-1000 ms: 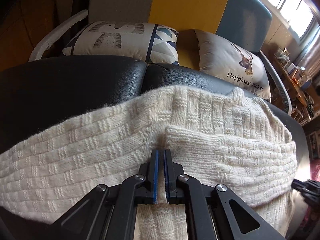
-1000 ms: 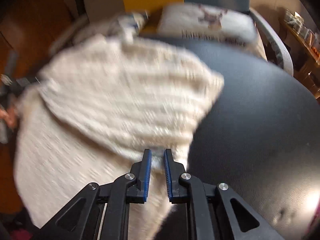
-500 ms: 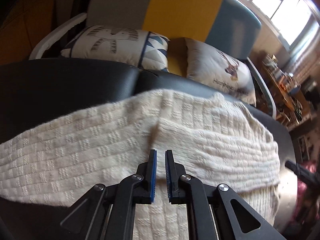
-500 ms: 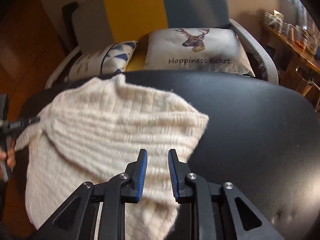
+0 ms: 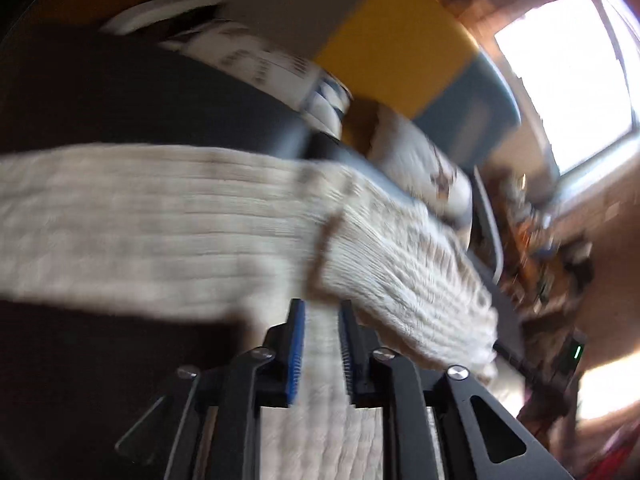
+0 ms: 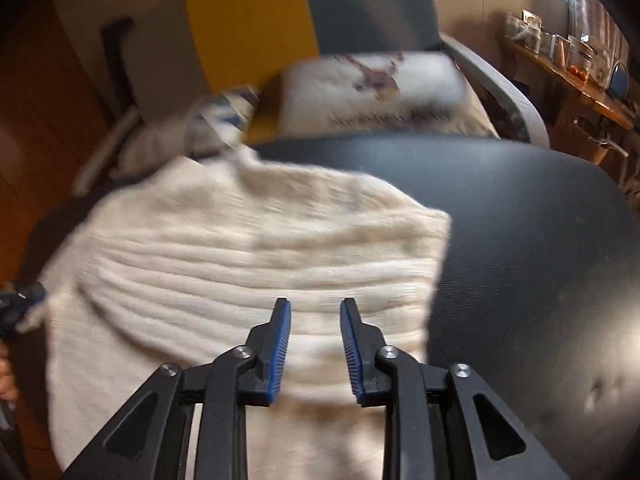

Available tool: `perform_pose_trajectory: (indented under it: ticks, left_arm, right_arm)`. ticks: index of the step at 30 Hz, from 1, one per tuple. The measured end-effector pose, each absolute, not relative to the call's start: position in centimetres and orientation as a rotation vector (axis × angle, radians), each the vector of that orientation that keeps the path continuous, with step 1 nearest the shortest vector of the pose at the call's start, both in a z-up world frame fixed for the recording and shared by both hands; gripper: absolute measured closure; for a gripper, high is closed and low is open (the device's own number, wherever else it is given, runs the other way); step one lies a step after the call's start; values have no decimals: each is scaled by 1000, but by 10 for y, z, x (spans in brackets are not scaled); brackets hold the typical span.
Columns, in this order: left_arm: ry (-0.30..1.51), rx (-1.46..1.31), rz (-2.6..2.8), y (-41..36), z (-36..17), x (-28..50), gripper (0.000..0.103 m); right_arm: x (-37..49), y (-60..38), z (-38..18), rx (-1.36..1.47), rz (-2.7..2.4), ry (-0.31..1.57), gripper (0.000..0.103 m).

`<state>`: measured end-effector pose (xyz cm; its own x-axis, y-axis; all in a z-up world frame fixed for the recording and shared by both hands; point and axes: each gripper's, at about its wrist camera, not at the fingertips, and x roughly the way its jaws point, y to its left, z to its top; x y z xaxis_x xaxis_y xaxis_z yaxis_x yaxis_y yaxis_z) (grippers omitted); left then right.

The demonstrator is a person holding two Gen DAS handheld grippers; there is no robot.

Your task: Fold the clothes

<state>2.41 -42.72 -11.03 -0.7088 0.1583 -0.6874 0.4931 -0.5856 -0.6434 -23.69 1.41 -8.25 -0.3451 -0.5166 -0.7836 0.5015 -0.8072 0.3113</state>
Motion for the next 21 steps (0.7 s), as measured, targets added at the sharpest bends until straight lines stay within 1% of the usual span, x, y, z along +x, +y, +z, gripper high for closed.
perform_pose_trajectory:
  ticks: [1, 2, 3, 5, 8, 11, 21]
  left_arm:
    - [1369, 1031, -2341, -446, -114, 48, 65]
    - [1416, 985, -2280, -465, -120, 73, 64]
    - [1461, 939, -2217, -484, -126, 98, 64]
    - [1544, 847, -2090, -522, -139, 147, 64]
    - [1649, 710, -1893, -579, -158, 221, 64]
    - [1734, 575, -1692, -636, -176, 295, 64]
    - [1767, 477, -1600, -658, -192, 278, 63]
  right_arm:
    - [-217, 6, -82, 1256, -2110, -49, 74]
    - [-198, -1, -82, 1242, -2054, -76, 72]
    - [-178, -9, -82, 1230, -1999, -100, 72]
    - [-139, -35, -92, 1243, -1911, -70, 71]
    - [-90, -68, -112, 1273, -1828, 32, 71]
    - [-62, -96, -123, 1293, -1783, 139, 71]
    - [-58, -96, -120, 1314, -1860, 178, 71]
